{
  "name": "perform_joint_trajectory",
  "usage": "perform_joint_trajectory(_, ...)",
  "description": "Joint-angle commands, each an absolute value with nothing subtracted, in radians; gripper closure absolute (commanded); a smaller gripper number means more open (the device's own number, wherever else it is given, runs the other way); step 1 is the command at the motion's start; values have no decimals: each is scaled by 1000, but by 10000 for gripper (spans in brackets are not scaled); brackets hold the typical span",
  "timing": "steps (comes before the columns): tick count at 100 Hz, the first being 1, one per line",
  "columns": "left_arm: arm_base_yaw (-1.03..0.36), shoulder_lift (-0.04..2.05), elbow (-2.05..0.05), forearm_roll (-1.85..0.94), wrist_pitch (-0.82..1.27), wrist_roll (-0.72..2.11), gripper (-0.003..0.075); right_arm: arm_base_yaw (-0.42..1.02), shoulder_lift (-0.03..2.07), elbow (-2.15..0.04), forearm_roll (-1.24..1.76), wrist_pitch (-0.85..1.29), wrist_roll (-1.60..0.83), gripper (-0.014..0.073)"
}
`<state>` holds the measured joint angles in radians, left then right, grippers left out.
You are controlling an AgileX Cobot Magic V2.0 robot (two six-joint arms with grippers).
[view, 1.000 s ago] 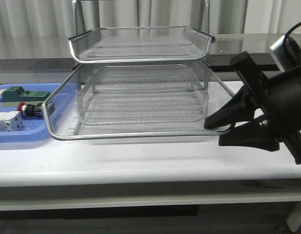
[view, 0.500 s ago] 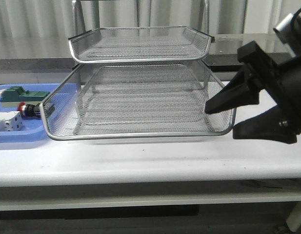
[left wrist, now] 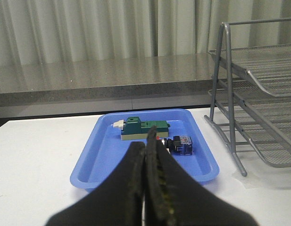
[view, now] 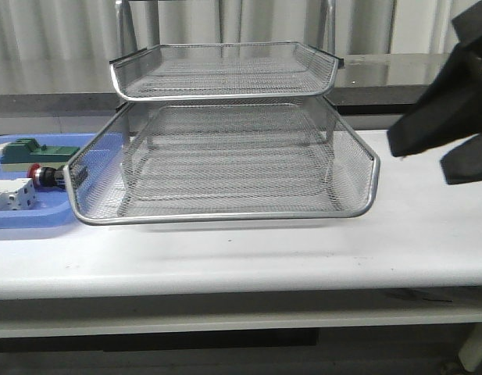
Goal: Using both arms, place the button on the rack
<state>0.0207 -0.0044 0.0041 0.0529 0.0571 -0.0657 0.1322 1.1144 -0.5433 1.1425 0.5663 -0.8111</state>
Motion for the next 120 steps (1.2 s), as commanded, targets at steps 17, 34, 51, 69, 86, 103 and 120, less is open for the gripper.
perform_joint_trajectory(17, 22, -36, 38, 53, -23, -73, 741, 61, 931, -662, 573, 718, -367, 103)
perform_joint_trajectory(34, 22, -36, 38, 53, -23, -73, 741, 56, 852, -780, 241, 876, -128, 103)
perform_joint_trajectory(51, 22, -36, 38, 53, -23, -73, 741, 56, 768, -833, 72, 988, -9, 103)
perform_joint_trajectory(69, 22, -36, 38, 53, -23, -73, 741, 56, 666, -833, 18, 1071, 0, 103)
perform_joint_trajectory(86, 22, -36, 38, 53, -23, -73, 741, 56, 590, -833, 9, 1055, 0, 103)
perform_joint_trajectory(103, 22, -36, 38, 53, -23, -73, 741, 56, 566, -832, 9, 1060, 0, 172)
perform_joint_trajectory(120, 22, -36, 38, 53, -23, -73, 741, 56, 566, -832, 9, 1061, 0, 439)
